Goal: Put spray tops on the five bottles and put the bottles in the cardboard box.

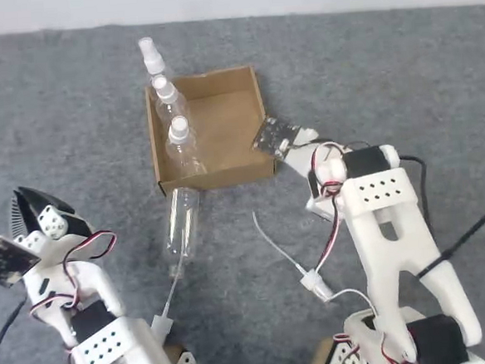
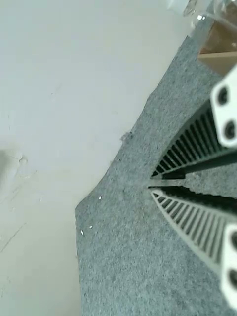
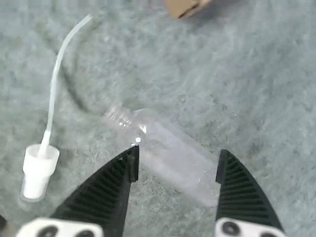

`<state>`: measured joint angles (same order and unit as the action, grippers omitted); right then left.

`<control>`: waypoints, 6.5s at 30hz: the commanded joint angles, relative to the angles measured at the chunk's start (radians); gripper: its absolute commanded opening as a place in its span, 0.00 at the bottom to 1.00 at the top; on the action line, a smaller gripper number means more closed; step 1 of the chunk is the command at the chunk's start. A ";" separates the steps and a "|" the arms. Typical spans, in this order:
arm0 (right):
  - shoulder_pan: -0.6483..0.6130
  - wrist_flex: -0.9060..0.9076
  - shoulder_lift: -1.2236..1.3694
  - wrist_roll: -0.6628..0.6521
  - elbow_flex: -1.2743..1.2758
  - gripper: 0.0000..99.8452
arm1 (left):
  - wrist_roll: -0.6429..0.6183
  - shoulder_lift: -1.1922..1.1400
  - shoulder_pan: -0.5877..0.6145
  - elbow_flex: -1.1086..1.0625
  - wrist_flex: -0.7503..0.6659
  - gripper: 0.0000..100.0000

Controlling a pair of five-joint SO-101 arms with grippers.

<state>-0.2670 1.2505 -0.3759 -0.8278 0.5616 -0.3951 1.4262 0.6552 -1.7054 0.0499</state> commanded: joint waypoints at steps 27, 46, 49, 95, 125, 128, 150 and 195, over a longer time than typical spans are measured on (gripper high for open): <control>-0.071 0.077 -0.051 -0.298 0.095 0.21 | 0.008 0.012 -0.005 0.013 0.003 0.01; 0.021 -0.216 -0.051 -0.377 0.321 0.21 | 0.008 0.012 -0.005 0.013 0.002 0.01; 0.033 -0.254 -0.051 -0.400 0.351 0.21 | 0.008 0.012 -0.005 0.013 0.002 0.01; 0.214 -0.151 -0.036 -0.569 0.298 0.34 | 0.008 0.012 -0.005 0.013 0.003 0.01; 0.122 -0.320 0.188 0.183 0.213 0.34 | 0.008 0.012 -0.005 0.013 0.003 0.01; 0.088 -0.323 0.188 0.288 0.213 0.34 | 0.008 0.012 -0.005 0.013 0.003 0.01; 0.071 -0.407 0.185 0.618 0.189 0.34 | 0.008 0.012 -0.003 0.013 0.003 0.01; 0.093 -0.189 0.191 -0.080 0.092 0.34 | 0.008 0.012 -0.003 0.013 0.005 0.01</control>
<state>-0.1857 1.0480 -0.1826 -0.8738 0.6613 -0.3951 1.4262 0.6552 -1.7054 0.0499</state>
